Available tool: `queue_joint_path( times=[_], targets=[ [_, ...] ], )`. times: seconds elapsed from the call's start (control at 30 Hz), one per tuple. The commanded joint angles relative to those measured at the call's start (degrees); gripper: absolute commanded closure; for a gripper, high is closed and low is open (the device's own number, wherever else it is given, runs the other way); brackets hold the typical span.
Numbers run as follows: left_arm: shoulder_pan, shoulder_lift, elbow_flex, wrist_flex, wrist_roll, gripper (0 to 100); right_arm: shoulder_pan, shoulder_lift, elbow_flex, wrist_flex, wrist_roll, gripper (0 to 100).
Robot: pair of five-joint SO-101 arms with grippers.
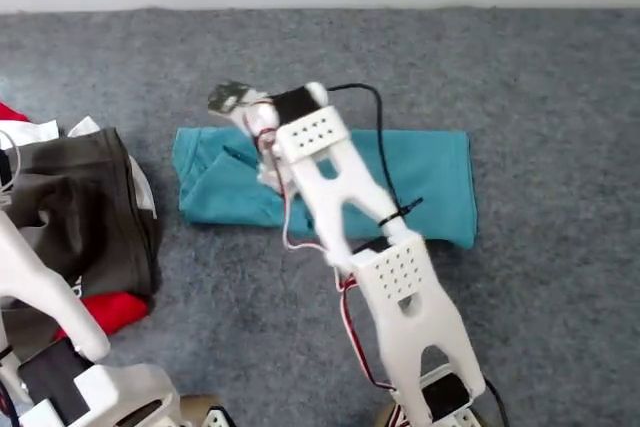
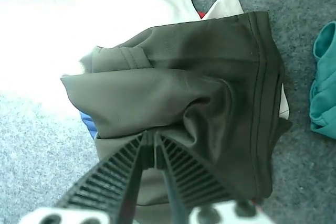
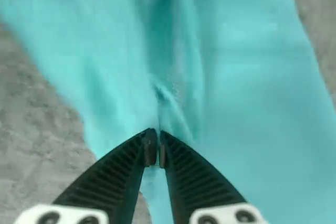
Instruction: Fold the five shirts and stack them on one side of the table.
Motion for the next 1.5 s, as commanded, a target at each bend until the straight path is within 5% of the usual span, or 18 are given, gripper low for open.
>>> queue_joint_path(
  times=[0.0,0.4,0.77,1.47],
  targets=[
    [0.18,-2.55,-0.31,-0.44,0.44,98,1.80,-1.10,1.67,0.92,-0.35,98.0],
    [0.18,-2.55,-0.31,-0.35,0.44,98,1.80,2.59,-17.41,-0.22,-0.62,97.6],
    [0.18,-2.55,-0.31,-0.35,0.44,98,-9.01,7.34,-17.32,-14.02,-0.26,97.6],
    [0.18,-2.55,-0.31,0.18,0.44,98,-3.38,13.76,-27.52,-24.22,-0.35,97.6]
  ],
)
